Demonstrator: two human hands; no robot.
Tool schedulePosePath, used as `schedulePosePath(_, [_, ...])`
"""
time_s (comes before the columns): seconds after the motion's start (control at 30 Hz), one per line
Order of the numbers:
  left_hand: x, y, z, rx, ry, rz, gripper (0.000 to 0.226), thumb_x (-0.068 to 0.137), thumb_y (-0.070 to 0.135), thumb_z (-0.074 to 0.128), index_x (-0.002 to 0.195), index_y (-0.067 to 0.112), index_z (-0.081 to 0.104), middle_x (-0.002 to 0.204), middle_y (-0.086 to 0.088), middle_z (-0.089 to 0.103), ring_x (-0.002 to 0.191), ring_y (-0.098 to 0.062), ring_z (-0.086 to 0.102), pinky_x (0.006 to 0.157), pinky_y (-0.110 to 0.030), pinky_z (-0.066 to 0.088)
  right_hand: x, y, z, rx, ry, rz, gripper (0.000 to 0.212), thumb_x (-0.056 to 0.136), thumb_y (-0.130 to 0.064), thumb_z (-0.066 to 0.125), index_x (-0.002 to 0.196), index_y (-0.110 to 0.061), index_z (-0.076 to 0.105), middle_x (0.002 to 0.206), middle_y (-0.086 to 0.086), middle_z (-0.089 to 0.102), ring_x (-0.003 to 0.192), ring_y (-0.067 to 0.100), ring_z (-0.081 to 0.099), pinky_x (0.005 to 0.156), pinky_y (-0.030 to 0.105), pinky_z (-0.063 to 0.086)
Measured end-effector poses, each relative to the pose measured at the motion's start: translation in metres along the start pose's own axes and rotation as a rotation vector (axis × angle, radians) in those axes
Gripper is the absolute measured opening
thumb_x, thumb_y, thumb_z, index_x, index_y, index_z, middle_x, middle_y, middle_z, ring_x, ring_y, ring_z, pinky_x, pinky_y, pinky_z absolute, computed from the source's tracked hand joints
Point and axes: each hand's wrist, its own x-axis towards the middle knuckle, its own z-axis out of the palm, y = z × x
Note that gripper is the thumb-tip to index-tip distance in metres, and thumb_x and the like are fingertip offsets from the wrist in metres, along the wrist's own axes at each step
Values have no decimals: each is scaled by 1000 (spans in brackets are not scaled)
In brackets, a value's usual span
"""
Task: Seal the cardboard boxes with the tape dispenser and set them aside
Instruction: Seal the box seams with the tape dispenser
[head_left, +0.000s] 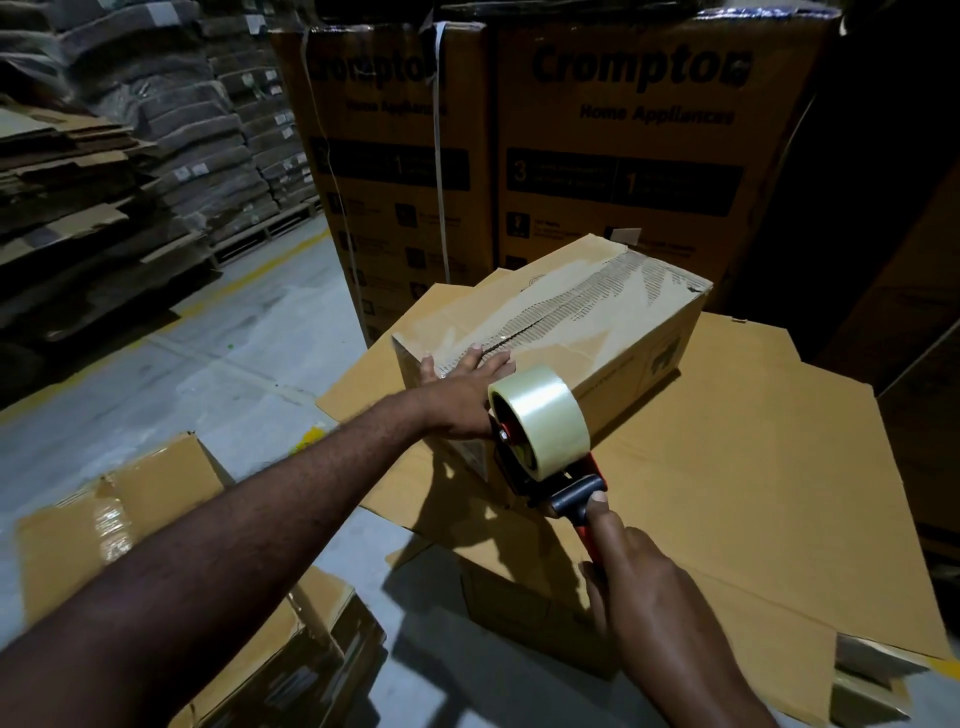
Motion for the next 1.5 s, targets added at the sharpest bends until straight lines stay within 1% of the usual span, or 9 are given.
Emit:
schedulePosePath(0.23, [5,3,4,-46,37,-19,97,91,63,58,163,32,1,169,12,-14,154,-19,-20,106,-78,-19,-3,-3,-4,169,17,41,56,98,-34,60,131,-44,17,101,-17,45,87,5,50,77,21,47])
schedulePosePath(0.6, [-1,16,22,86,164,-53,110,86,72,56,162,20,-5,170,4,-15,156,-21,-15,106,-81,-16,-7,-8,39,372,-11,293,61,93,-35,67,142,-38,30,128,5,64,107,25,64,82,30,49])
schedulePosePath(0.77, [5,9,20,52,198,0,114,83,75,58,162,22,-4,169,5,-15,155,-22,-17,107,-76,-20,-1,5,4,362,-79,319,58,86,-34,75,128,-46,39,111,2,68,85,20,66,67,28,51])
schedulePosePath(0.87, [3,-5,15,88,196,52,110,85,74,57,162,26,-4,169,6,-16,155,-24,-19,108,-79,-15,-5,10,-37,545,-173,346,49,82,-22,80,113,-43,49,96,12,67,66,30,66,56,37,51])
schedulePosePath(0.97, [-2,-33,4,165,129,120,102,91,69,54,162,28,-6,168,7,-18,154,-24,-20,110,-79,-11,-9,2,-75,753,-251,371,52,77,-13,83,117,-32,55,97,27,64,62,35,61,55,40,49])
schedulePosePath(1.07, [-13,-56,5,195,193,178,88,99,61,47,163,27,-3,168,6,-17,153,-24,-22,118,-68,-12,-3,-18,-91,831,-166,324,58,64,-20,85,114,-36,59,94,29,65,61,36,64,56,41,52])
schedulePosePath(1.27, [-17,-52,82,-351,763,143,69,101,47,32,163,22,15,167,9,3,154,-6,-12,126,-47,-6,46,-62,-63,913,161,114,56,78,-15,81,120,-40,54,106,18,58,62,28,68,54,36,56])
schedulePosePath(1.4, [1,-29,86,-831,910,-44,75,84,20,42,157,34,30,168,14,18,156,-9,7,125,-45,-9,100,-82,-39,1071,164,40,53,85,-10,75,127,-29,49,111,18,59,69,26,70,66,43,60])
schedulePosePath(1.5, [4,-20,87,-912,939,-101,47,98,45,28,143,49,36,168,22,10,157,-17,9,119,-39,-9,141,-94,-22,1243,116,2,50,88,-7,70,131,-18,45,103,20,67,75,31,69,78,49,57])
